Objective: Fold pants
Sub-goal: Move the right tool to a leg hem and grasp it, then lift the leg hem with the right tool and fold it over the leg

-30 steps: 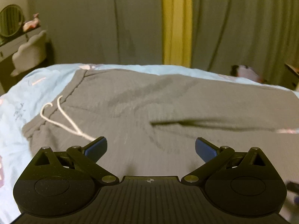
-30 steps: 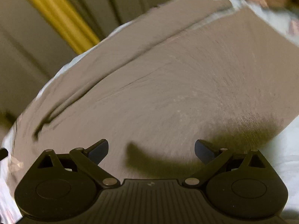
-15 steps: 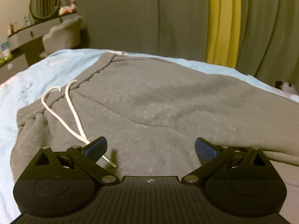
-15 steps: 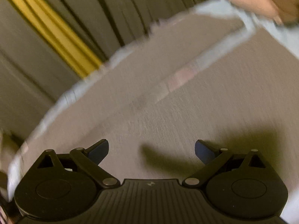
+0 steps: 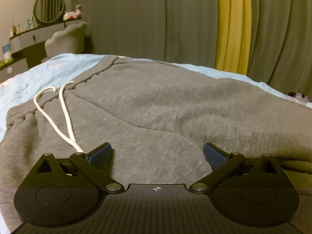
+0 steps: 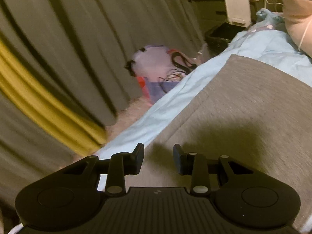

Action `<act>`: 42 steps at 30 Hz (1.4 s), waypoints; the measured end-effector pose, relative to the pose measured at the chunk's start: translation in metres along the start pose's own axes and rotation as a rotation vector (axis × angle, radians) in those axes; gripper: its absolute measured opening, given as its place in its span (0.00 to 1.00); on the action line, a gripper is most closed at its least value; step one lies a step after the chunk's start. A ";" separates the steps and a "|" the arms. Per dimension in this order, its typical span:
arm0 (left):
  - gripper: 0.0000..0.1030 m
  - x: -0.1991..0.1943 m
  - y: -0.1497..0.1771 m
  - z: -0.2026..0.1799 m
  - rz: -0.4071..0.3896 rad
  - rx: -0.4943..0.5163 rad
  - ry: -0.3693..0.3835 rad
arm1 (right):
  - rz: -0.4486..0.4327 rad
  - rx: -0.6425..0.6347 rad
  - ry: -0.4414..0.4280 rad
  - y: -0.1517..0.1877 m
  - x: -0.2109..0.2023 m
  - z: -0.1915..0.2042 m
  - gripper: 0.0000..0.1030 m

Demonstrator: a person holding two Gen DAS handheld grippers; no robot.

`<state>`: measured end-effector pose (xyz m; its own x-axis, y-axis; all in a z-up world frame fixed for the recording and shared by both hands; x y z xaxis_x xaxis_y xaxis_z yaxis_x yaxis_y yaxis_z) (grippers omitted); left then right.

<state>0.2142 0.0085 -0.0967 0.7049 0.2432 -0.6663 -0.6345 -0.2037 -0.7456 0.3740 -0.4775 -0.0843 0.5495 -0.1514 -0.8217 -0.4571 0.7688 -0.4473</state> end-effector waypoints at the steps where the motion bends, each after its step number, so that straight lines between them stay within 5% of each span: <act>1: 1.00 0.000 0.000 0.000 0.000 -0.003 0.004 | -0.003 -0.005 0.024 -0.002 0.005 0.002 0.32; 6: 1.00 0.002 0.002 0.005 0.008 -0.028 0.033 | 0.019 0.030 0.106 -0.009 0.028 0.007 0.31; 8: 1.00 0.001 0.002 0.006 0.008 -0.034 0.042 | 0.018 0.018 0.172 -0.007 0.038 0.002 0.14; 11: 1.00 0.001 0.002 0.008 0.014 -0.033 0.053 | -0.027 0.018 0.181 -0.002 0.029 -0.002 0.02; 19: 1.00 -0.005 -0.006 0.022 0.035 -0.087 0.070 | -0.199 -0.041 0.002 0.033 -0.100 -0.044 0.02; 25: 1.00 -0.019 -0.012 0.035 -0.015 -0.145 0.053 | -0.240 0.047 -0.068 0.144 -0.201 -0.144 0.02; 30: 1.00 -0.019 -0.011 0.030 -0.002 -0.109 0.072 | -0.072 0.146 0.079 0.210 -0.187 -0.213 0.00; 34: 1.00 -0.016 -0.011 0.030 0.046 -0.125 0.087 | -0.164 0.213 -0.009 0.195 -0.203 -0.220 0.05; 38: 1.00 -0.016 -0.012 0.033 0.080 -0.147 0.121 | -0.198 0.230 -0.015 0.188 -0.203 -0.230 0.29; 42: 1.00 -0.014 -0.009 0.031 0.095 -0.140 0.129 | -0.169 0.383 -0.145 0.201 -0.194 -0.256 0.24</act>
<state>0.2000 0.0361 -0.0800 0.6844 0.0946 -0.7229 -0.6563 -0.3519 -0.6674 -0.0035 -0.4525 -0.1056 0.6994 -0.2267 -0.6778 -0.0756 0.9196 -0.3855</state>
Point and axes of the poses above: each gripper's, at about its wrist camera, not at the fingertips, and x roughly the way its jaws point, z to its left, y to its underside, the point moved 3 cm from there along x, roughly the way its jaws point, and after that the axes turned 6 degrees about z, right-handed, at the moved point
